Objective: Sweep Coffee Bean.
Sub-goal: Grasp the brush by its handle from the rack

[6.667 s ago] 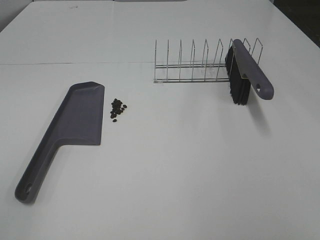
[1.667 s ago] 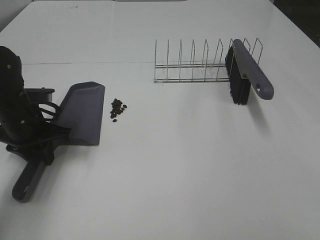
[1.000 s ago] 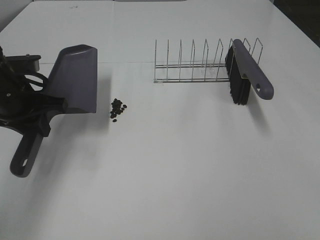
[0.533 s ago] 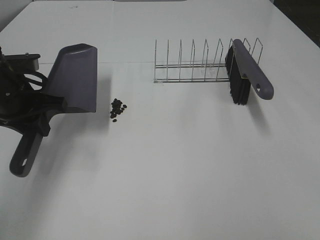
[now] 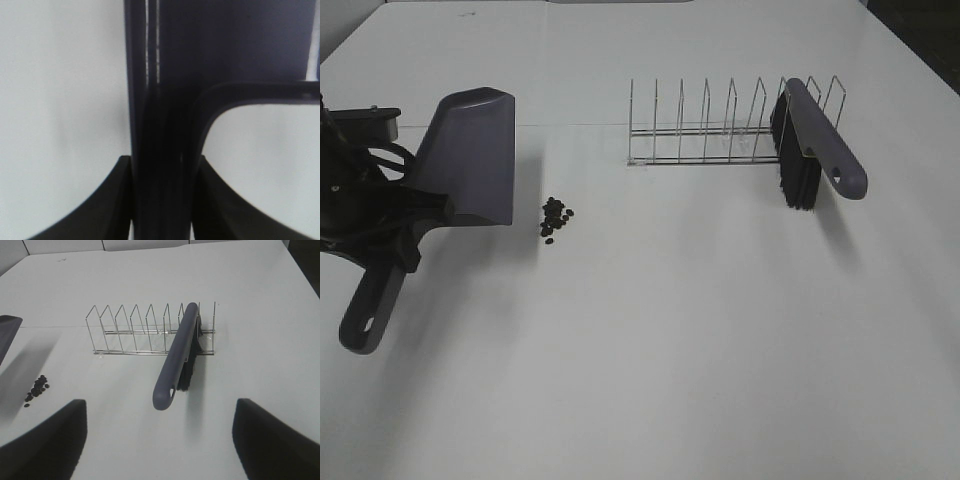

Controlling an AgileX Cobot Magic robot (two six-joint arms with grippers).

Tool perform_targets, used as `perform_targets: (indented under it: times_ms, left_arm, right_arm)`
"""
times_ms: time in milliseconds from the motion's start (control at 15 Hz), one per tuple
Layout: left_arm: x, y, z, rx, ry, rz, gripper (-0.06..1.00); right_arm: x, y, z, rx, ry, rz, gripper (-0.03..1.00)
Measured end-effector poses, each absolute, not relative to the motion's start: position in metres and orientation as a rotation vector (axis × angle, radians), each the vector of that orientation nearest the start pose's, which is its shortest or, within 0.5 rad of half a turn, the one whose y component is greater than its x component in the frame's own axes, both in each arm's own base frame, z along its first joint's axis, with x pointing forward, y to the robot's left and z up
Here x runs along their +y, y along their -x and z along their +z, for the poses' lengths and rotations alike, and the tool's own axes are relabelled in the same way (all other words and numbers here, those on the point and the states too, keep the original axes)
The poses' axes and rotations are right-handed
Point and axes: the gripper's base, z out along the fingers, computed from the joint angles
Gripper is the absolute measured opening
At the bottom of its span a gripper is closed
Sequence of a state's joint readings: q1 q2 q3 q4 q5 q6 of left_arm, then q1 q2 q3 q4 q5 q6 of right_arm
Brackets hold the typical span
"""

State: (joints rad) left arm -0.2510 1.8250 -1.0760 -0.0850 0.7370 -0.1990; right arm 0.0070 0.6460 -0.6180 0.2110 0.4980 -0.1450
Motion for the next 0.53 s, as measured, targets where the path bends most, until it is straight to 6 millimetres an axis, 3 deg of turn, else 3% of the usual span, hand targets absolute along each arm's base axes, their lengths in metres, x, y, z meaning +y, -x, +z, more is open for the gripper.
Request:
perform_targets:
  times_ms: [267,533]
  left_arm:
    - [-0.088,-0.324,0.160,2.984,0.009,-0.148,0.27]
    - [-0.088,-0.324,0.160,2.983,0.009,-0.149,0.27]
  right_arm:
    - [0.010,-0.213,0.325,2.146,0.066,0.108,0.75]
    - [0.011,-0.301,0.315,2.247,0.098,0.096,0.75]
